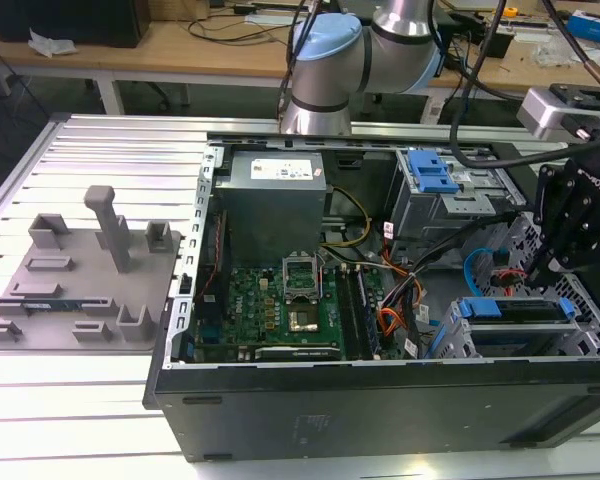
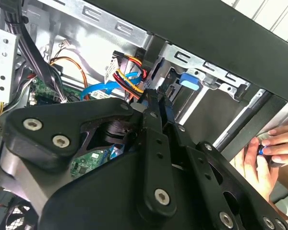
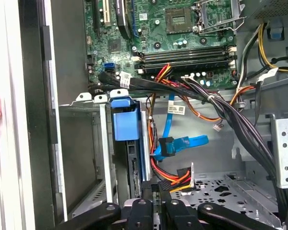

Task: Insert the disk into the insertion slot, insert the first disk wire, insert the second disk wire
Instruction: 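Insert the first disk wire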

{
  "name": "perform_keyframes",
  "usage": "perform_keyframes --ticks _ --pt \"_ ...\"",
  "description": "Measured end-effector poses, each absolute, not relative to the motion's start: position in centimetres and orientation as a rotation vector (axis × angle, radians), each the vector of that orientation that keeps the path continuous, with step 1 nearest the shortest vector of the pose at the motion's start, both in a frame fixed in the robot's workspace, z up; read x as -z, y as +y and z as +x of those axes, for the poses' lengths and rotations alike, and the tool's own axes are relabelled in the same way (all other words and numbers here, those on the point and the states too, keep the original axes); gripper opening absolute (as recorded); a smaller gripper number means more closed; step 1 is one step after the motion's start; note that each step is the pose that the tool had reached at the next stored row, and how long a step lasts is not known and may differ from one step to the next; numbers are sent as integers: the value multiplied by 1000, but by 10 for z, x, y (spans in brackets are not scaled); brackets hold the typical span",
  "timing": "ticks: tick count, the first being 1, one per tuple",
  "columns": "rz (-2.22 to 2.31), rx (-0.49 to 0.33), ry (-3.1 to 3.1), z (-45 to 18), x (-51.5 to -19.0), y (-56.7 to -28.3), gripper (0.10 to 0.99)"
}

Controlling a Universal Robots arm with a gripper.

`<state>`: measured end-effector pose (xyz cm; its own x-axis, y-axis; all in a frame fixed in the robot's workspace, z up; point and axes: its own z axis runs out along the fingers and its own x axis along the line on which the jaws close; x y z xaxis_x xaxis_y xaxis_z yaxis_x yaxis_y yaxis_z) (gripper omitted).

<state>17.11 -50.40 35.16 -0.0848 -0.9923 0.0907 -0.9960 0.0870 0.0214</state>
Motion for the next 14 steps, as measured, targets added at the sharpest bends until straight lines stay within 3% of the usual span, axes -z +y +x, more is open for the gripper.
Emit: perform_keyframes --ticks 14 --pt "2069 -64 -2258 167 -352 -516 165"
